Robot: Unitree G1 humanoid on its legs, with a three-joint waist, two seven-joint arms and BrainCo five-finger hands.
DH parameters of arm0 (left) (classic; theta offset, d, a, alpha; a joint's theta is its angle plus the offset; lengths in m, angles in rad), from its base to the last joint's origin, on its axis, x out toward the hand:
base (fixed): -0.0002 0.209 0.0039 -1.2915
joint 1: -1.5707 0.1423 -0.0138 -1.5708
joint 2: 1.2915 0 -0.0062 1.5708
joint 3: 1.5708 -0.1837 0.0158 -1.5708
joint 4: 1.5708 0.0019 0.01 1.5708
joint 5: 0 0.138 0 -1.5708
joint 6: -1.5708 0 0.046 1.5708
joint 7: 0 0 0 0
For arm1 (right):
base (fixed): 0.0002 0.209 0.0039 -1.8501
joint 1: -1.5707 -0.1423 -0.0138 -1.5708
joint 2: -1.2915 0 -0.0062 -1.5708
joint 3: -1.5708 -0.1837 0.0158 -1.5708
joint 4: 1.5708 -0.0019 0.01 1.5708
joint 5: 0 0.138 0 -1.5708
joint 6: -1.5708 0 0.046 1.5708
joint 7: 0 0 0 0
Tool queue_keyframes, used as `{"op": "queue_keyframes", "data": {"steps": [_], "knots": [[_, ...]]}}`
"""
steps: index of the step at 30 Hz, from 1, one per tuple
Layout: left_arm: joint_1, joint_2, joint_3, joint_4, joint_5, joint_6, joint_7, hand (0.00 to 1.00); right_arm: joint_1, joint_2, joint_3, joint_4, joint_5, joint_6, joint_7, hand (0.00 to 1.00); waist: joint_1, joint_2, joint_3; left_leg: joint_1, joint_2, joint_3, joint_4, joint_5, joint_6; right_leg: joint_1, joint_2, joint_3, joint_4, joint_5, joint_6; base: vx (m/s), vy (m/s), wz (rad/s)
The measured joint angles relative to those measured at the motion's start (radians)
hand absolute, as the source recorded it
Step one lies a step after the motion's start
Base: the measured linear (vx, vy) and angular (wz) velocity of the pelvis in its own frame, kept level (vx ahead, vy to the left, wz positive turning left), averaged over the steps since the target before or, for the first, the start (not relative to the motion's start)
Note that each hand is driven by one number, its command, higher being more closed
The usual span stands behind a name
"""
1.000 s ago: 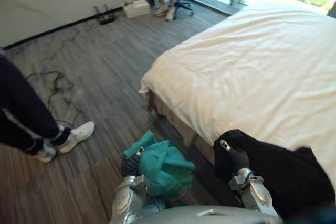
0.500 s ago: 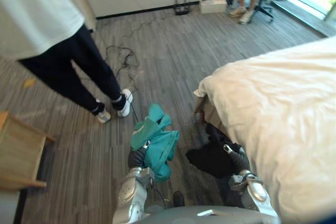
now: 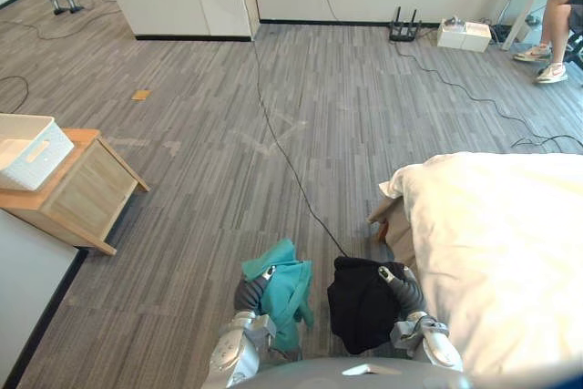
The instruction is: Tidy the bed and pick cloth on bed and put in laundry
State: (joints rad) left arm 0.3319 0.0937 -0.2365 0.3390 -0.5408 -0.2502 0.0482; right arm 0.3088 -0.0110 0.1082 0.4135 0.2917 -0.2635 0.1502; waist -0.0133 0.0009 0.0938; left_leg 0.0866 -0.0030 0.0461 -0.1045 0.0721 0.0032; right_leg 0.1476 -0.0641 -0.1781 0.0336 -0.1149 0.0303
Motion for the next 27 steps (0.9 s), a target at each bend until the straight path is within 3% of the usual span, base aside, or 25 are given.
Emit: {"op": "queue_keyframes", "data": {"steps": [4, 9, 12, 13, 14, 16, 17, 18, 21, 22, 24, 25, 26, 27], "knots": [[0.0, 0.003, -0.017, 0.0, 0.0, 0.0, 0.009, 1.0, 0.002, -0.001, 0.001, 0.0, 0.016, 0.009, -0.001, 1.0, -0.005, 0.0, 0.0, 0.002, 0.0, 0.006, 0.0, -0.001, -0.001, 0.001, 0.0, 0.003, 0.001, 0.0, 0.0, 0.0, 0.0, -0.01], [0.006, 0.018, -0.076, 0.0, 0.001, 0.008, 0.051, 1.0, 0.012, -0.01, 0.02, -0.001, 0.078, 0.053, -0.01, 1.0, -0.007, 0.006, 0.004, 0.024, -0.001, 0.043, 0.0, -0.03, -0.004, -0.002, -0.01, 0.025, 0.039, -0.028, 0.003, -0.01, 0.002, -0.19], [0.003, 0.038, -0.128, -0.001, 0.003, 0.012, 0.068, 1.0, 0.035, -0.013, 0.018, -0.008, 0.121, 0.074, -0.024, 1.0, -0.017, -0.017, 0.009, 0.035, -0.022, 0.147, 0.004, -0.064, 0.012, -0.062, -0.063, 0.02, 0.178, -0.121, 0.029, 0.01, 0.046, 0.14], [0.003, 0.038, -0.135, -0.003, 0.004, 0.016, 0.07, 1.0, 0.04, -0.015, 0.017, -0.009, 0.126, 0.081, -0.041, 1.0, -0.03, -0.035, 0.016, 0.026, -0.031, 0.195, 0.041, -0.085, 0.018, -0.091, -0.105, 0.002, 0.251, -0.161, 0.051, 0.1, 0.038, 0.49], [-0.008, 0.035, -0.137, -0.001, 0.004, 0.02, 0.075, 1.0, 0.038, -0.021, 0.019, -0.008, 0.124, 0.087, -0.052, 1.0, -0.029, -0.046, 0.029, 0.016, -0.039, 0.199, 0.073, -0.104, 0.029, -0.119, -0.126, 0.003, 0.351, -0.178, 0.067, 0.12, 0.014, 0.33], [0.001, 0.036, -0.136, 0.002, 0.004, 0.023, 0.085, 1.0, 0.03, -0.03, 0.031, -0.007, 0.123, 0.095, -0.059, 1.0, -0.012, -0.039, 0.047, 0.017, -0.035, 0.201, 0.101, -0.13, 0.034, -0.179, -0.15, 0.006, 0.499, -0.149, 0.094, 0.13, 0.055, 0.04], [0.007, 0.037, -0.136, 0.002, 0.004, 0.02, 0.089, 1.0, 0.022, -0.034, 0.042, -0.006, 0.123, 0.095, -0.065, 1.0, -0.01, -0.028, 0.064, 0.037, -0.014, 0.203, 0.139, -0.146, 0.044, -0.221, -0.15, 0.016, 0.609, -0.124, 0.084, 0.17, 0.085, 0.08], [0.011, 0.042, -0.132, 0.003, 0.003, 0.02, 0.09, 1.0, 0.02, -0.034, 0.061, -0.005, 0.122, 0.095, -0.065, 1.0, -0.006, -0.025, 0.07, 0.037, -0.005, 0.199, 0.158, -0.163, 0.043, -0.233, -0.146, 0.014, 0.612, -0.147, 0.07, 0.23, 0.078, 0.06], [-0.016, 0.047, -0.114, 0.039, 0.003, 0.012, 0.09, 1.0, 0.005, -0.033, 0.088, 0.0, 0.121, 0.095, -0.056, 1.0, -0.011, -0.021, 0.073, 0.056, 0.035, 0.17, 0.165, -0.179, 0.033, -0.242, -0.105, -0.008, 0.487, -0.178, 0.053, 0.19, -0.008, 0.25], [-0.029, 0.048, -0.113, 0.054, 0.003, 0.008, 0.091, 1.0, 0.006, -0.034, 0.088, 0.0, 0.121, 0.095, -0.051, 1.0, -0.017, -0.015, 0.076, 0.066, 0.056, 0.161, 0.165, -0.184, 0.025, -0.241, -0.08, -0.009, 0.422, -0.171, 0.051, 0.18, -0.069, 0.2], [-0.035, 0.051, -0.11, 0.08, 0.003, 0.006, 0.096, 1.0, 0.003, -0.037, 0.09, 0.0, 0.126, 0.094, -0.038, 1.0, -0.023, -0.014, 0.08, 0.091, 0.085, 0.156, 0.181, -0.212, -0.013, -0.252, -0.043, 0.003, 0.255, -0.076, 0.044, 0.22, -0.116, 0.09], [-0.035, 0.053, -0.107, 0.08, 0.003, 0.006, 0.101, 1.0, 0.005, -0.037, 0.092, 0.0, 0.127, 0.093, -0.036, 1.0, -0.024, -0.019, 0.081, 0.098, 0.086, 0.156, 0.187, -0.223, -0.022, -0.255, -0.043, 0.008, 0.219, -0.044, 0.04, 0.24, -0.173, 0.0], [-0.031, 0.055, -0.102, 0.084, 0.003, 0.006, 0.108, 1.0, 0.005, -0.038, 0.099, 0.0, 0.127, 0.093, -0.034, 1.0, -0.026, -0.029, 0.087, 0.103, 0.085, 0.149, 0.218, -0.256, -0.039, -0.257, -0.044, 0.026, 0.191, 0.039, 0.028, 0.22, -0.239, 0.14], [-0.032, 0.051, -0.102, 0.113, 0.003, 0.006, 0.11, 1.0, 0.015, -0.047, 0.099, 0.003, 0.127, 0.094, -0.034, 1.0, -0.027, -0.017, 0.091, 0.102, 0.105, 0.126, 0.253, -0.286, -0.06, -0.24, -0.032, 0.008, 0.218, 0.054, 0.003, 0.21, -0.255, 0.16]]}}
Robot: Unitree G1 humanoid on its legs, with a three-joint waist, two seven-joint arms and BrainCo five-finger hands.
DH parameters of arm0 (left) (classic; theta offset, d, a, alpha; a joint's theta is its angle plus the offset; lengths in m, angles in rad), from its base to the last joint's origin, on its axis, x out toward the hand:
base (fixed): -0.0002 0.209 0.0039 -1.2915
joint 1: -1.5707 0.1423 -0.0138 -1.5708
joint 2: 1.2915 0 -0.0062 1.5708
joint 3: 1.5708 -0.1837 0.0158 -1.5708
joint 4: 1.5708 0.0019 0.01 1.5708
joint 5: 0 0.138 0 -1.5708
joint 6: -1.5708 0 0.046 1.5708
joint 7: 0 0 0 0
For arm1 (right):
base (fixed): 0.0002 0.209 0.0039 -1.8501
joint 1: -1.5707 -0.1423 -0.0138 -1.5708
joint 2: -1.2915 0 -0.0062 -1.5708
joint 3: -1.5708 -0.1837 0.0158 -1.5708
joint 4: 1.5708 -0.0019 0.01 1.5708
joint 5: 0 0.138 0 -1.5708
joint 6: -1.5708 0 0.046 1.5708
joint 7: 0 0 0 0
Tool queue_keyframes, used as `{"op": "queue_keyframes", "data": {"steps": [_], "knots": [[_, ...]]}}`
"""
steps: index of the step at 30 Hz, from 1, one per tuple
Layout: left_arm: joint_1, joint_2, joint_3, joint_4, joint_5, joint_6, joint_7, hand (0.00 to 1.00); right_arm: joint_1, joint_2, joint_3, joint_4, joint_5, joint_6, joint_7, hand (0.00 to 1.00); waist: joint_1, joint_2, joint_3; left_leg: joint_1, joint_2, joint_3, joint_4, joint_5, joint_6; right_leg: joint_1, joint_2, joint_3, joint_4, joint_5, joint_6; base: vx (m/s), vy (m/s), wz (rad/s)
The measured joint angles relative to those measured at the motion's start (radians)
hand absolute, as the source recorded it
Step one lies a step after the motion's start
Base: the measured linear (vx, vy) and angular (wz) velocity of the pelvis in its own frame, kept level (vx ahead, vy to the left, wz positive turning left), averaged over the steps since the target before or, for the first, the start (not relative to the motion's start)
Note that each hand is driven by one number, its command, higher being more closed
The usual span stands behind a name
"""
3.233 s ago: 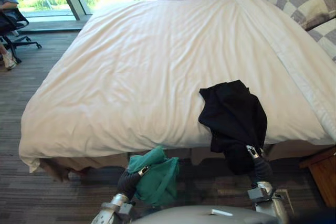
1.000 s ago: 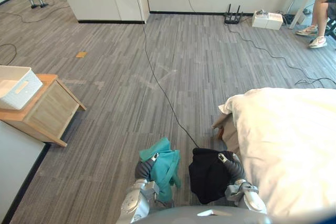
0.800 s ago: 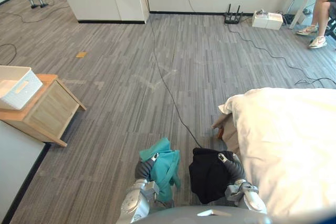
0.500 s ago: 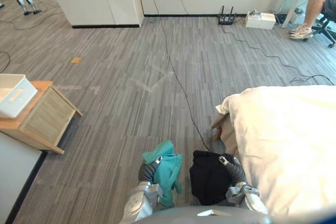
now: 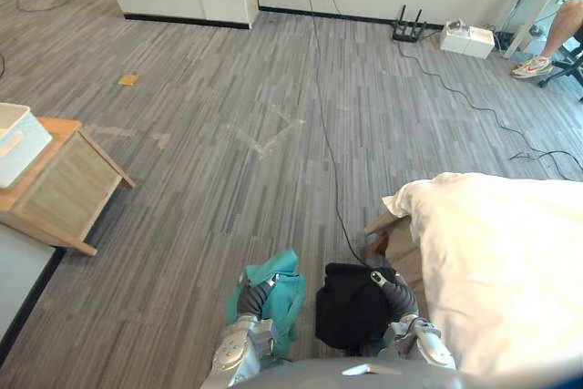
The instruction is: Tidy the bed and pick cloth on bed and put in laundry
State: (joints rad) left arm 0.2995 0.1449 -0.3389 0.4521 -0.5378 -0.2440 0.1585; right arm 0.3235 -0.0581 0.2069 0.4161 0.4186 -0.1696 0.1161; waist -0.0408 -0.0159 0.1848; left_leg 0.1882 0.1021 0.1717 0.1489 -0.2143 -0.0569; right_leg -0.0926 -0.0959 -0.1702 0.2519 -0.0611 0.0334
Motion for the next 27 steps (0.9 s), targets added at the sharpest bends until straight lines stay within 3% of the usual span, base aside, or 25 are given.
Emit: {"op": "queue_keyframes", "data": {"steps": [2, 5, 7, 9, 11, 12, 14, 16, 18, 19, 20, 21, 22, 23, 26, 27], "knots": [[0.001, -0.006, -0.003, 0.001, 0.0, -0.002, -0.005, 1.0, 0.005, -0.006, -0.008, -0.008, 0.0, -0.001, -0.001, 1.0, -0.001, 0.034, 0.013, -0.004, 0.02, -0.021, 0.02, -0.022, -0.022, -0.022, 0.006, -0.023, 0.087, -0.066, -0.023, 0.21, -0.259, 0.3], [0.006, -0.009, -0.003, 0.001, 0.0, -0.005, -0.009, 1.0, 0.005, -0.028, -0.015, -0.014, 0.0, -0.004, 0.001, 1.0, -0.016, 0.062, 0.01, -0.014, 0.05, -0.067, 0.033, -0.046, -0.051, -0.038, 0.016, -0.071, 0.171, -0.162, -0.045, 0.14, -0.184, 0.41], [0.026, -0.015, -0.003, 0.001, 0.0, -0.008, -0.011, 1.0, 0.008, -0.038, -0.018, -0.026, 0.0, -0.004, 0.003, 1.0, -0.01, 0.076, -0.005, -0.017, 0.073, -0.081, 0.055, -0.061, -0.039, -0.034, 0.027, -0.099, 0.178, -0.209, -0.062, 0.22, -0.224, 0.44], [0.029, -0.026, -0.002, -0.002, -0.001, -0.009, -0.026, 1.0, 0.007, -0.042, -0.03, -0.045, -0.001, -0.004, 0.011, 1.0, -0.007, 0.078, -0.008, -0.126, 0.081, -0.072, 0.336, -0.071, -0.034, -0.023, 0.024, -0.107, 0.177, -0.232, -0.079, 0.23, -0.159, 0.27], [0.057, -0.054, 0.017, -0.01, -0.001, -0.012, -0.048, 1.0, 0.007, -0.061, -0.044, -0.057, -0.001, -0.004, 0.031, 1.0, -0.001, 0.107, -0.009, -0.288, 0.139, -0.07, 0.696, 0.055, 0.043, 0.042, 0.056, -0.121, 0.137, -0.249, -0.091, 0.3, -0.093, 0.07], [0.069, -0.064, 0.026, -0.011, -0.001, -0.013, -0.051, 1.0, 0.008, -0.065, -0.042, -0.058, -0.001, -0.003, 0.034, 1.0, 0.006, 0.117, -0.013, -0.328, 0.153, -0.075, 0.78, 0.084, 0.049, 0.065, 0.066, -0.119, 0.119, -0.25, -0.1, 0.32, -0.008, -0.13], [0.089, -0.07, 0.03, -0.012, 0.001, -0.013, -0.075, 1.0, 0.008, -0.073, -0.05, -0.061, 0.001, -0.002, 0.038, 1.0, 0.036, 0.119, -0.012, -0.436, 0.127, -0.096, 0.978, 0.029, 0.045, 0.152, 0.069, -0.09, 0.064, -0.26, -0.108, 0.35, 0.049, -0.32], [0.093, -0.071, 0.031, -0.024, 0.002, -0.014, -0.082, 1.0, 0.008, -0.072, -0.066, -0.071, 0.001, -0.003, 0.041, 1.0, 0.049, 0.11, -0.009, -0.476, 0.066, -0.093, 0.939, -0.013, 0.047, 0.205, 0.05, -0.075, 0.018, -0.261, -0.106, 0.39, 0.078, -0.39], [0.092, -0.071, 0.032, -0.047, 0.005, -0.031, -0.087, 1.0, 0.006, -0.067, -0.079, -0.079, 0.001, -0.003, 0.058, 1.0, 0.062, 0.083, 0.002, -0.499, -0.013, -0.045, 0.729, -0.044, 0.038, 0.273, 0.003, -0.052, -0.024, -0.256, -0.082, 0.57, 0.154, -0.42], [0.085, -0.071, 0.031, -0.049, 0.005, -0.041, -0.086, 1.0, 0.01, -0.068, -0.082, -0.084, 0.001, -0.003, 0.072, 1.0, 0.06, 0.066, 0.006, -0.501, -0.054, -0.002, 0.535, -0.028, 0.038, 0.307, -0.028, -0.052, -0.038, -0.267, -0.058, 0.62, 0.186, -0.19], [0.084, -0.074, 0.027, -0.052, 0.002, -0.051, -0.086, 1.0, 0.027, -0.071, -0.085, -0.099, 0.001, -0.005, 0.079, 1.0, 0.06, 0.069, 0.004, -0.486, -0.074, 0.043, 0.287, 0.071, 0.036, 0.335, -0.038, -0.052, -0.044, -0.286, -0.026, 0.53, 0.174, -0.11], [0.083, -0.078, 0.026, -0.057, -0.001, -0.054, -0.084, 1.0, 0.036, -0.068, -0.089, -0.103, 0.001, -0.006, 0.084, 1.0, 0.066, 0.083, 0.004, -0.461, -0.076, 0.064, 0.153, 0.252, 0.131, 0.364, -0.025, -0.05, -0.049, -0.305, 0.009, 0.44, 0.164, -0.01], [0.072, -0.077, 0.029, -0.045, -0.005, -0.055, -0.079, 1.0, 0.032, -0.049, -0.092, -0.07, 0.0, -0.002, 0.085, 1.0, 0.07, 0.051, 0.005, -0.431, -0.109, 0.084, 0.137, 0.245, 0.142, 0.382, -0.057, -0.043, -0.055, -0.31, 0.015, 0.41, 0.152, 0.22], [0.055, -0.074, 0.03, -0.04, -0.021, -0.056, -0.067, 1.0, 0.031, -0.028, -0.098, -0.067, 0.001, 0.002, 0.087, 1.0, 0.062, 0.027, -0.003, -0.419, -0.141, 0.085, 0.108, 0.241, 0.154, 0.397, -0.074, -0.045, -0.073, -0.272, 0.023, 0.48, 0.191, 0.39], [0.028, -0.066, 0.023, -0.039, -0.033, -0.056, -0.067, 1.0, 0.006, -0.018, -0.1, -0.074, 0.001, -0.002, 0.095, 1.0, 0.078, 0.018, -0.003, -0.44, -0.146, 0.125, 0.172, 0.19, 0.198, 0.418, -0.081, -0.034, -0.096, -0.166, 0.076, 0.46, 0.226, 0.28], [0.03, -0.072, 0.016, -0.04, -0.033, -0.056, -0.068, 1.0, -0.003, -0.019, -0.1, -0.075, 0.002, -0.003, 0.096, 1.0, 0.091, 0.017, -0.004, -0.409, -0.145, 0.15, 0.167, 0.158, 0.198, 0.422, -0.085, -0.028, -0.068, -0.134, 0.078, 0.42, 0.233, 0.05]]}}
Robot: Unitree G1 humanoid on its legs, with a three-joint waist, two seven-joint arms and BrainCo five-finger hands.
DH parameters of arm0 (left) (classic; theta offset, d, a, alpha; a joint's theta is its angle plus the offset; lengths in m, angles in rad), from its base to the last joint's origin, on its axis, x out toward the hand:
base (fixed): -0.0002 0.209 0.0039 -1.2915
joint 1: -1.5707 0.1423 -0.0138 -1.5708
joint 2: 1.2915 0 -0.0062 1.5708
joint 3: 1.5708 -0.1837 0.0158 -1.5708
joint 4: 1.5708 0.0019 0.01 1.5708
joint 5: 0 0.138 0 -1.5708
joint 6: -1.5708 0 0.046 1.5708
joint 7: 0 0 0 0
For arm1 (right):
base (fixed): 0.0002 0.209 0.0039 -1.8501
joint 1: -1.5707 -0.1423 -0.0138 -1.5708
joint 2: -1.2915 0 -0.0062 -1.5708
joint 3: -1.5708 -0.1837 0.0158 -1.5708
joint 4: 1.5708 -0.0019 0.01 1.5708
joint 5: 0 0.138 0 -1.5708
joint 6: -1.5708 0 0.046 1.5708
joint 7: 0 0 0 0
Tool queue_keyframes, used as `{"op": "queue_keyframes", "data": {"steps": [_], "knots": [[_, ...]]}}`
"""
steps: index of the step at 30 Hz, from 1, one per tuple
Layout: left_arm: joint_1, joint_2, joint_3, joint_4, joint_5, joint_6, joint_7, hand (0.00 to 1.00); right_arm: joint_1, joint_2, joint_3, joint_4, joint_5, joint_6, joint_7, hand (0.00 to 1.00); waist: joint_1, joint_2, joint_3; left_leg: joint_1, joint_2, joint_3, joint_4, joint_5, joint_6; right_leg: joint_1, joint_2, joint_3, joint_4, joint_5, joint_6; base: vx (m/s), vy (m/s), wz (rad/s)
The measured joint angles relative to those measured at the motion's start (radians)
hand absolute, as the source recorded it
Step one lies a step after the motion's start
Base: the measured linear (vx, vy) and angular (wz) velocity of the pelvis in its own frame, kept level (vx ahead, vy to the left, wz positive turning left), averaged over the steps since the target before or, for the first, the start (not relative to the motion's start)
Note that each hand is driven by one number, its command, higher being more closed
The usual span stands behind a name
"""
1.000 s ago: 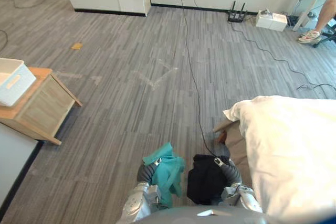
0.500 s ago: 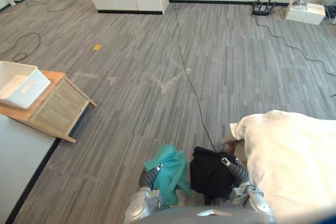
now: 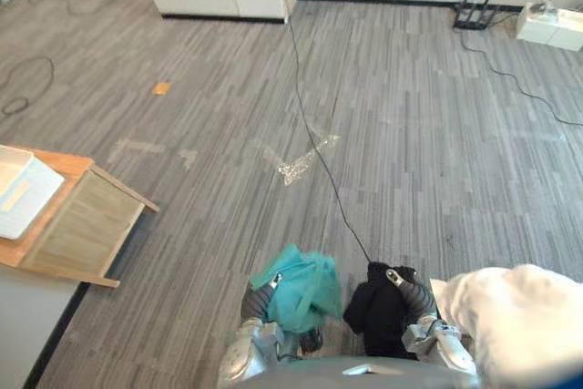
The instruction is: Tidy the bed and pick cloth on bed and put in laundry
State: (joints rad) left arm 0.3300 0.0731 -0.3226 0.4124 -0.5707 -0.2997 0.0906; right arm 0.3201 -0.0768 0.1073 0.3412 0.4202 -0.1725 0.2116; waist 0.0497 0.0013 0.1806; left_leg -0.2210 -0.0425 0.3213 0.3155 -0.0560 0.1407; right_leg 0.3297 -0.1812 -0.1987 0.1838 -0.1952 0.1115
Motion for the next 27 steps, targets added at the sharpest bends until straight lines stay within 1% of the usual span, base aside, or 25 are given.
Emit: {"op": "queue_keyframes", "data": {"steps": [1, 2, 3, 4, 5, 6, 7, 8, 9, 11, 12, 13, 14, 15, 16, 17, 19, 20, 21, 22, 23, 24, 25, 26, 27], "knots": [[0.005, 0.0, 0.001, -0.001, 0.0, 0.0, 0.0, 1.0, -0.003, 0.0, 0.0, 0.0, 0.0, 0.0, 0.0, 1.0, 0.009, 0.002, -0.001, 0.019, 0.0, 0.001, 0.0, -0.024, -0.001, -0.002, -0.001, 0.004, 0.028, 0.007, 0.002, 0.25, 0.141, -0.03], [0.012, 0.003, 0.0, -0.001, 0.001, 0.0, -0.001, 1.0, -0.002, 0.003, 0.001, 0.001, 0.0, 0.0, 0.0, 1.0, 0.018, -0.005, -0.005, 0.054, -0.007, 0.0, -0.001, -0.064, -0.001, -0.01, -0.012, 0.019, 0.109, 0.009, 0.005, 0.26, 0.134, 0.13], [0.016, 0.014, 0.001, 0.0, 0.003, 0.0, -0.002, 1.0, 0.003, 0.019, 0.001, 0.001, 0.0, 0.001, -0.001, 1.0, 0.019, -0.022, -0.015, 0.079, -0.028, -0.009, -0.003, -0.09, 0.003, -0.05, -0.039, 0.023, 0.241, 0.016, 0.018, 0.2, 0.1, 0.21], [0.019, 0.018, 0.002, -0.001, 0.004, 0.0, -0.003, 1.0, 0.003, 0.021, 0.002, 0.001, 0.001, 0.001, -0.001, 1.0, 0.02, -0.03, -0.02, 0.089, -0.038, -0.012, -0.005, -0.104, 0.005, -0.085, -0.056, 0.024, 0.326, 0.029, 0.039, 0.3, 0.15, 0.26], [0.022, 0.026, 0.003, -0.004, 0.006, 0.0, -0.004, 1.0, 0.003, 0.025, 0.002, 0.0, 0.002, -0.001, -0.002, 1.0, 0.019, -0.045, -0.018, 0.12, -0.063, -0.019, -0.016, -0.121, 0.011, -0.165, -0.099, 0.031, 0.516, 0.097, 0.064, 0.2, 0.108, 0.2], [0.023, 0.03, 0.003, -0.003, 0.009, 0.0, -0.004, 1.0, 0.006, 0.028, 0.002, 0.0, 0.003, -0.003, -0.005, 1.0, 0.017, -0.046, -0.016, 0.139, -0.074, -0.032, -0.025, -0.131, 0.014, -0.204, -0.116, 0.037, 0.612, 0.148, 0.057, 0.3, 0.147, 0.31], [0.028, 0.033, -0.001, -0.001, 0.015, 0.0, -0.003, 1.0, 0.014, 0.028, 0.013, 0.0, 0.009, -0.006, -0.016, 1.0, 0.007, -0.048, -0.012, 0.176, -0.093, -0.057, -0.04, -0.149, 0.005, -0.285, -0.143, 0.043, 0.791, 0.149, 0.039, 0.24, 0.099, 0.36], [0.038, 0.037, -0.002, 0.005, 0.014, 0.0, 0.0, 1.0, 0.033, 0.027, 0.026, -0.001, 0.009, -0.006, -0.022, 1.0, -0.005, -0.041, -0.009, 0.224, -0.098, -0.076, -0.068, -0.152, 0.0, -0.356, -0.144, 0.043, 0.898, 0.088, 0.019, 0.24, 0.088, 0.38], [0.042, 0.038, -0.002, 0.004, 0.014, 0.0, 0.002, 1.0, 0.038, 0.027, 0.031, -0.001, 0.009, -0.008, -0.024, 1.0, -0.008, -0.034, -0.008, 0.247, -0.097, -0.09, -0.083, -0.152, 0.0, -0.383, -0.137, 0.034, 0.92, 0.061, 0.003, 0.25, 0.077, 0.45], [0.044, 0.052, -0.012, 0.01, 0.012, 0.0, 0.005, 1.0, 0.079, 0.026, 0.059, 0.001, 0.01, -0.01, -0.03, 1.0, -0.031, -0.023, 0.001, 0.34, -0.1, -0.146, -0.131, -0.15, 0.002, -0.482, -0.132, -0.021, 0.909, -0.032, -0.018, 0.28, 0.032, 0.6], [0.04, 0.056, -0.015, 0.015, 0.012, 0.002, 0.006, 1.0, 0.083, 0.026, 0.065, 0.002, 0.01, -0.01, -0.031, 1.0, -0.034, -0.022, 0.002, 0.361, -0.099, -0.166, -0.142, -0.151, 0.0, -0.505, -0.13, -0.034, 0.882, -0.056, -0.025, 0.3, -0.036, 0.69], [0.03, 0.06, -0.015, 0.017, 0.01, 0.011, 0.021, 1.0, 0.082, 0.027, 0.068, 0.001, 0.01, -0.01, -0.033, 1.0, -0.042, -0.022, 0.005, 0.399, -0.094, -0.199, -0.16, -0.154, -0.005, -0.551, -0.117, -0.054, 0.798, -0.09, -0.041, 0.37, -0.099, 0.81], [0.012, 0.06, -0.016, 0.025, 0.004, 0.022, 0.026, 1.0, 0.082, 0.027, 0.066, 0.001, 0.01, -0.011, -0.036, 1.0, -0.049, -0.019, 0.007, 0.425, -0.079, -0.231, -0.165, -0.164, -0.021, -0.583, -0.097, -0.071, 0.666, -0.093, -0.042, 0.37, -0.12, 0.87], [0.003, 0.061, -0.016, 0.026, 0.002, 0.028, 0.026, 1.0, 0.081, 0.026, 0.066, 0.002, 0.011, -0.011, -0.037, 1.0, -0.052, -0.018, 0.009, 0.434, -0.071, -0.251, -0.165, -0.169, -0.03, -0.591, -0.087, -0.077, 0.588, -0.087, -0.04, 0.37, -0.165, 1.0], [-0.005, 0.066, -0.016, 0.034, 0.002, 0.035, 0.026, 1.0, 0.079, 0.027, 0.066, 0.011, 0.019, -0.012, -0.037, 1.0, -0.058, -0.019, 0.01, 0.456, -0.051, -0.287, -0.16, -0.183, -0.051, -0.595, -0.061, -0.069, 0.411, -0.042, -0.038, 0.34, -0.191, 1.05], [-0.017, 0.069, -0.014, 0.04, 0.001, 0.041, 0.026, 1.0, 0.08, 0.028, 0.066, 0.012, 0.022, -0.012, -0.037, 1.0, -0.06, -0.019, 0.01, 0.474, -0.033, -0.317, -0.154, -0.201, -0.075, -0.599, -0.04, -0.046, 0.251, 0.03, -0.031, 0.36, -0.213, 1.01], [-0.012, 0.073, -0.013, 0.042, -0.001, 0.043, 0.026, 1.0, 0.078, 0.031, 0.067, 0.012, 0.024, -0.013, -0.036, 1.0, -0.059, -0.022, 0.01, 0.488, -0.017, -0.346, -0.137, -0.234, -0.104, -0.599, -0.025, -0.002, 0.108, 0.105, -0.013, 0.35, -0.26, 0.76], [-0.003, 0.072, -0.012, 0.042, -0.008, 0.043, 0.027, 1.0, 0.079, 0.031, 0.067, 0.012, 0.024, -0.015, -0.034, 1.0, -0.059, -0.024, 0.011, 0.494, -0.008, -0.365, -0.104, -0.279, -0.124, -0.599, -0.027, 0.015, 0.074, 0.133, -0.014, 0.41, -0.348, 0.72], [0.007, 0.07, -0.01, 0.044, -0.008, 0.043, 0.028, 1.0, 0.077, 0.029, 0.067, 0.012, 0.024, -0.015, -0.033, 1.0, -0.059, -0.026, 0.015, 0.501, 0.0, -0.382, -0.076, -0.32, -0.134, -0.6, -0.03, 0.024, 0.096, 0.17, -0.033, 0.42, -0.365, 0.62], [0.015, 0.064, -0.011, 0.046, -0.008, 0.043, 0.028, 1.0, 0.071, 0.025, 0.065, 0.013, 0.024, -0.015, -0.034, 1.0, -0.058, -0.005, 0.019, 0.504, 0.028, -0.392, -0.043, -0.37, -0.142, -0.614, -0.02, 0.01, 0.162, 0.21, -0.061, 0.34, -0.31, 0.38], [0.024, 0.058, -0.01, 0.047, -0.008, 0.042, 0.028, 1.0, 0.063, 0.009, 0.062, 0.006, 0.023, -0.017, -0.033, 1.0, -0.054, 0.02, 0.009, 0.504, 0.077, -0.398, -0.023, -0.418, -0.152, -0.655, 0.002, -0.015, 0.277, 0.162, -0.099, 0.52, -0.464, 0.32], [0.029, 0.046, -0.01, 0.048, -0.008, 0.041, 0.027, 1.0, 0.042, -0.012, 0.062, 0.003, 0.024, -0.017, -0.033, 1.0, -0.059, 0.062, -0.006, 0.505, 0.129, -0.397, -0.031, -0.438, -0.151, -0.684, 0.028, -0.049, 0.347, 0.086, -0.116, 0.53, -0.465, 0.3], [0.031, 0.038, -0.009, 0.051, -0.008, 0.04, 0.027, 1.0, 0.031, -0.015, 0.064, 0.003, 0.024, -0.017, -0.032, 1.0, -0.061, 0.075, -0.006, 0.504, 0.144, -0.397, -0.016, -0.426, -0.157, -0.687, 0.037, -0.066, 0.37, 0.051, -0.123, 0.56, -0.446, 0.45], [0.008, 0.026, 0.003, 0.067, -0.008, 0.038, 0.024, 1.0, 0.007, -0.017, 0.056, 0.026, 0.028, -0.016, -0.031, 1.0, -0.062, 0.077, 0.004, 0.442, 0.15, -0.37, 0.132, -0.38, -0.141, -0.678, 0.031, -0.081, 0.406, 0.003, -0.141, 0.45, -0.39, 0.58], [0.0, 0.01, 0.016, 0.07, -0.008, 0.037, 0.022, 1.0, -0.01, -0.03, 0.05, 0.044, 0.028, -0.013, -0.027, 1.0, -0.066, 0.076, 0.017, 0.343, 0.181, -0.353, 0.364, -0.284, -0.149, -0.62, 0.038, -0.109, 0.383, -0.022, -0.153, 0.43, -0.386, 0.63]]}}
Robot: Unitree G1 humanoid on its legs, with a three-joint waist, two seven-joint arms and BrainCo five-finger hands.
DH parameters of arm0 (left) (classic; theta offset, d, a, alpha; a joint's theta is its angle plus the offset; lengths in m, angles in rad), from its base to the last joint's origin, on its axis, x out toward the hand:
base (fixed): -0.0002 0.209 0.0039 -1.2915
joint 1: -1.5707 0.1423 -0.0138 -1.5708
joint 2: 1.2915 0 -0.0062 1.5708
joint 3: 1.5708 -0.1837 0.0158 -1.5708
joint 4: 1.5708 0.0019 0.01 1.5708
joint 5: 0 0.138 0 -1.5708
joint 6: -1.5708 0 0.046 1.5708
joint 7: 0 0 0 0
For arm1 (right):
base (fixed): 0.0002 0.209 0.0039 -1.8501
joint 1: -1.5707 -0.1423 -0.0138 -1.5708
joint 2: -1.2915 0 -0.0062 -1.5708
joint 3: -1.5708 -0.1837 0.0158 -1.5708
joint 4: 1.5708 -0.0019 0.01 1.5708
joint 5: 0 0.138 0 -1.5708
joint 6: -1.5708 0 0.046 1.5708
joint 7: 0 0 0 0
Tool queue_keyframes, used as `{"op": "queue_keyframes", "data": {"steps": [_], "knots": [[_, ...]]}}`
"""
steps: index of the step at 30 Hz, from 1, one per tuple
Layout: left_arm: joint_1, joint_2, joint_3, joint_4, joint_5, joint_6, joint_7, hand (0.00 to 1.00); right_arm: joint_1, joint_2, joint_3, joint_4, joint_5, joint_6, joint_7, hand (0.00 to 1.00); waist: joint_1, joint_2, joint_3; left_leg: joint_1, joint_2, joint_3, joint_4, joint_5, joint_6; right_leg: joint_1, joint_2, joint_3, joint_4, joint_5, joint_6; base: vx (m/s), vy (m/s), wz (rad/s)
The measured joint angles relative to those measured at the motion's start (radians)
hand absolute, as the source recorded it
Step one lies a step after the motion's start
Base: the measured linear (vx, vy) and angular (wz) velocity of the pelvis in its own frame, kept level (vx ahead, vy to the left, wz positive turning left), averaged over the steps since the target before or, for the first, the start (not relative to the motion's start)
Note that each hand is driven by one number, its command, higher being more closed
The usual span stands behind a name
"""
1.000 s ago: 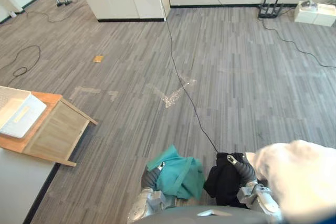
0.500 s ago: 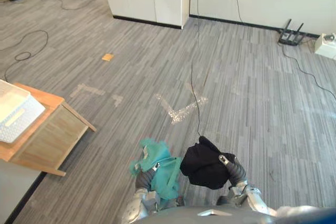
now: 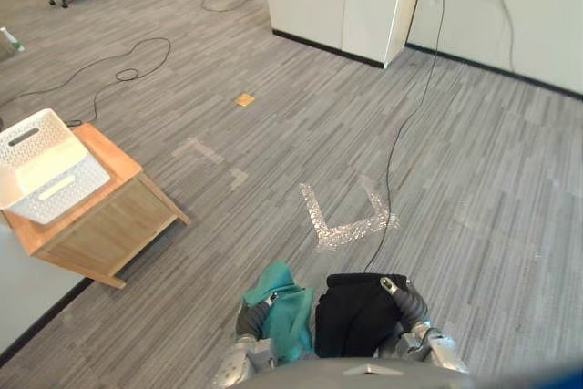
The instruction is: Tidy the bed and pick cloth on bed and put in laundry
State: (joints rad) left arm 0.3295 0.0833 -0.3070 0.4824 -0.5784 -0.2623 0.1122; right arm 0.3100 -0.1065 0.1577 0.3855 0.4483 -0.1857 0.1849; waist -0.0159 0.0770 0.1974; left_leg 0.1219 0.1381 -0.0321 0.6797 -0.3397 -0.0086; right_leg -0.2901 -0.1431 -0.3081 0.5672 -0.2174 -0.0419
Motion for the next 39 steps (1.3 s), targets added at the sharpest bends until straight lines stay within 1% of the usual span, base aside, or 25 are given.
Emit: {"op": "queue_keyframes", "data": {"steps": [1, 2, 4, 6, 9, 12, 13, 15, 16, 17, 19, 21, 22, 23, 24, 25, 26, 27, 29, 32, 34, 35, 36, 37, 39], "knots": [[-0.001, -0.009, 0.002, 0.0, 0.0, -0.004, -0.005, 1.0, -0.001, -0.01, -0.004, -0.002, 0.0, 0.0, 0.006, 1.0, 0.0, 0.01, 0.01, -0.055, 0.03, 0.0, 0.127, 0.051, -0.003, 0.048, 0.018, -0.019, -0.029, -0.005, -0.003, 0.39, -0.377, 0.49], [0.004, -0.021, 0.003, 0.0, 0.001, -0.013, -0.022, 1.0, -0.002, -0.024, -0.015, -0.009, 0.001, -0.001, 0.009, 1.0, 0.014, 0.032, 0.023, -0.138, 0.077, 0.026, 0.333, 0.057, -0.004, 0.139, 0.059, -0.041, -0.089, -0.017, -0.012, 0.39, -0.312, 0.26], [0.016, -0.023, 0.004, -0.003, 0.001, -0.014, -0.043, 1.0, -0.005, -0.027, -0.024, -0.009, 0.002, -0.003, 0.015, 1.0, 0.034, 0.027, 0.024, -0.239, 0.071, 0.06, 0.452, 0.056, -0.002, 0.242, 0.08, -0.055, -0.172, -0.032, -0.019, 0.36, -0.263, 0.07], [0.046, -0.023, 0.004, -0.032, 0.001, -0.016, -0.062, 1.0, -0.008, -0.03, -0.036, -0.009, 0.014, -0.011, 0.031, 1.0, 0.038, 0.022, 0.024, -0.319, 0.025, 0.091, 0.374, 0.057, -0.011, 0.316, 0.095, -0.055, -0.255, -0.037, -0.023, 0.3, -0.183, -0.07], [0.062, -0.022, 0.0, -0.071, 0.001, -0.018, -0.062, 1.0, -0.011, -0.028, -0.038, -0.013, 0.021, -0.014, 0.047, 1.0, 0.063, 0.011, 0.031, -0.346, -0.049, 0.182, 0.041, 0.057, -0.02, 0.399, 0.11, -0.032, -0.348, -0.03, -0.016, 0.43, -0.15, -0.34], [0.039, -0.026, -0.013, -0.078, -0.001, -0.019, -0.049, 1.0, 0.003, -0.027, -0.038, -0.023, 0.02, -0.007, 0.047, 1.0, 0.059, 0.002, 0.036, -0.301, -0.11, 0.276, -0.387, 0.17, -0.027, 0.475, 0.112, -0.029, -0.397, -0.032, -0.011, 0.46, -0.018, -0.12], [0.018, -0.026, -0.021, -0.078, -0.002, -0.019, -0.024, 1.0, 0.014, -0.023, -0.038, -0.023, 0.019, -0.005, 0.047, 1.0, 0.059, -0.006, 0.038, -0.274, -0.122, 0.338, -0.567, 0.307, -0.007, 0.525, 0.114, -0.031, -0.436, -0.045, 0.012, 0.45, 0.03, -0.07], [0.006, -0.024, -0.027, -0.075, -0.018, -0.019, -0.018, 1.0, 0.021, -0.021, -0.034, -0.023, 0.019, -0.005, 0.047, 1.0, 0.06, -0.013, 0.034, -0.269, -0.11, 0.403, -0.572, 0.382, 0.026, 0.55, 0.11, -0.035, -0.454, -0.06, 0.035, 0.43, 0.059, 0.02], [0.006, -0.024, -0.027, -0.073, -0.025, -0.019, -0.016, 1.0, 0.024, -0.019, -0.03, -0.023, 0.018, -0.004, 0.047, 1.0, 0.059, -0.025, 0.027, -0.271, -0.108, 0.476, -0.562, 0.392, 0.076, 0.56, 0.094, -0.046, -0.459, -0.07, 0.053, 0.52, 0.111, 0.28], [-0.019, -0.029, -0.027, -0.071, -0.038, -0.021, -0.016, 1.0, 0.024, -0.019, -0.031, -0.024, 0.017, -0.004, 0.047, 1.0, 0.054, -0.051, 0.02, -0.292, -0.123, 0.573, -0.514, 0.352, 0.138, 0.561, 0.059, -0.072, -0.449, -0.083, 0.09, 0.52, 0.124, 0.42], [-0.04, -0.033, -0.02, -0.07, -0.039, -0.031, -0.013, 1.0, 0.034, -0.015, -0.031, -0.024, 0.008, 0.004, 0.047, 1.0, 0.054, -0.065, 0.01, -0.3, -0.132, 0.588, -0.451, 0.289, 0.18, 0.565, 0.034, -0.092, -0.412, -0.085, 0.136, 0.48, 0.131, 0.53], [-0.033, -0.028, 0.01, -0.067, -0.044, -0.05, 0.018, 1.0, 0.036, 0.015, -0.031, -0.025, -0.01, 0.011, 0.05, 1.0, 0.07, -0.103, 0.006, -0.275, -0.127, 0.564, -0.36, 0.208, 0.193, 0.563, 0.003, -0.094, -0.254, -0.043, 0.184, 0.6, 0.168, 0.56], [-0.027, -0.022, 0.016, -0.067, -0.043, -0.055, 0.026, 1.0, 0.036, 0.018, -0.031, -0.025, -0.016, 0.011, 0.051, 1.0, 0.072, -0.109, 0.003, -0.263, -0.12, 0.56, -0.337, 0.189, 0.195, 0.554, -0.004, -0.095, -0.184, -0.021, 0.186, 0.63, 0.175, 0.56], [-0.015, -0.004, 0.027, -0.068, -0.041, -0.061, 0.043, 1.0, 0.038, 0.031, -0.026, -0.026, -0.032, 0.01, 0.059, 1.0, 0.081, -0.121, -0.005, -0.225, -0.119, 0.534, -0.323, 0.158, 0.188, 0.512, -0.026, -0.101, -0.003, 0.053, 0.175, 0.49, 0.114, 0.7], [-0.007, 0.006, 0.032, -0.07, -0.038, -0.068, 0.057, 1.0, 0.04, 0.029, -0.008, -0.028, -0.04, 0.005, 0.073, 1.0, 0.079, -0.128, -0.011, -0.164, -0.133, 0.476, -0.356, 0.126, 0.169, 0.444, -0.063, -0.098, 0.191, 0.187, 0.155, 0.5, 0.084, 0.8], [-0.003, 0.011, 0.032, -0.073, -0.035, -0.073, 0.068, 1.0, 0.042, 0.027, 0.003, -0.028, -0.041, 0.002, 0.079, 1.0, 0.073, -0.124, -0.014, -0.141, -0.142, 0.44, -0.385, 0.106, 0.154, 0.4, -0.084, -0.091, 0.296, 0.176, 0.145, 0.48, 0.009, 1.05], [-0.004, 0.027, 0.036, -0.071, -0.035, -0.08, 0.096, 1.0, 0.039, 0.029, 0.018, -0.025, -0.042, 0.002, 0.083, 1.0, 0.065, -0.146, -0.023, -0.102, -0.165, 0.382, -0.414, 0.088, 0.138, 0.322, -0.127, -0.078, 0.456, 0.103, 0.125, 0.55, -0.098, 1.23], [-0.001, 0.03, 0.035, -0.068, -0.035, -0.08, 0.116, 1.0, 0.044, 0.026, 0.025, -0.026, -0.042, 0.002, 0.083, 1.0, 0.06, -0.148, -0.024, -0.063, -0.178, 0.325, -0.437, 0.088, 0.137, 0.264, -0.144, -0.061, 0.511, 0.052, 0.115, 0.45, -0.098, 1.35], [-0.002, 0.028, 0.034, -0.068, -0.035, -0.08, 0.133, 1.0, 0.049, 0.024, 0.027, -0.025, -0.041, -0.003, 0.077, 1.0, 0.047, -0.131, -0.023, -0.014, -0.176, 0.223, -0.464, 0.09, 0.134, 0.187, -0.138, -0.041, 0.494, -0.015, 0.104, 0.41, -0.154, 1.61], [-0.032, 0.029, 0.049, -0.053, -0.036, -0.073, 0.134, 1.0, 0.05, 0.019, 0.049, -0.013, -0.038, -0.008, 0.048, 1.0, 0.026, -0.112, -0.015, 0.044, -0.158, 0.049, -0.471, 0.083, 0.122, 0.097, -0.111, 0.023, 0.294, -0.076, 0.114, 0.37, -0.268, 1.63], [-0.056, 0.028, 0.058, -0.024, -0.036, -0.063, 0.133, 1.0, 0.047, 0.015, 0.05, 0.02, -0.029, -0.019, 0.035, 1.0, 0.013, -0.094, -0.009, 0.062, -0.125, -0.054, -0.464, 0.06, 0.062, 0.093, -0.057, 0.111, 0.057, -0.049, 0.145, 0.28, -0.348, 1.97], [-0.055, 0.057, 0.067, -0.026, -0.035, -0.054, 0.127, 1.0, 0.05, 0.029, 0.049, 0.031, -0.027, -0.023, 0.027, 1.0, 0.011, -0.139, -0.013, 0.062, -0.146, -0.112, -0.454, 0.035, 0.009, 0.125, -0.065, 0.204, -0.171, 0.041, 0.183, 0.25, -0.382, 2.2], [-0.07, 0.055, 0.067, -0.003, -0.034, -0.047, 0.123, 1.0, 0.053, 0.034, 0.047, 0.049, -0.025, -0.03, 0.025, 1.0, 0.009, -0.14, -0.005, 0.068, -0.137, -0.131, -0.444, 0.022, -0.016, 0.157, -0.067, 0.181, -0.17, 0.079, 0.152, 0.23, -0.364, 1.88], [-0.067, 0.038, 0.048, 0.017, -0.031, -0.03, 0.124, 1.0, 0.057, 0.023, 0.011, 0.084, -0.019, -0.029, 0.016, 1.0, 0.021, -0.113, -0.007, 0.066, -0.128, -0.135, -0.437, 0.03, -0.027, 0.198, -0.073, 0.119, -0.174, 0.079, 0.168, 0.19, -0.292, 1.59], [-0.034, 0.023, 0.045, 0.009, -0.024, -0.039, 0.109, 1.0, 0.07, 0.014, -0.002, 0.079, 0.001, -0.052, 0.005, 1.0, 0.012, -0.078, -0.008, 0.036, -0.124, -0.141, -0.425, 0.041, -0.011, 0.172, -0.072, 0.14, -0.039, 0.063, 0.174, 0.13, -0.234, 1.37]]}}
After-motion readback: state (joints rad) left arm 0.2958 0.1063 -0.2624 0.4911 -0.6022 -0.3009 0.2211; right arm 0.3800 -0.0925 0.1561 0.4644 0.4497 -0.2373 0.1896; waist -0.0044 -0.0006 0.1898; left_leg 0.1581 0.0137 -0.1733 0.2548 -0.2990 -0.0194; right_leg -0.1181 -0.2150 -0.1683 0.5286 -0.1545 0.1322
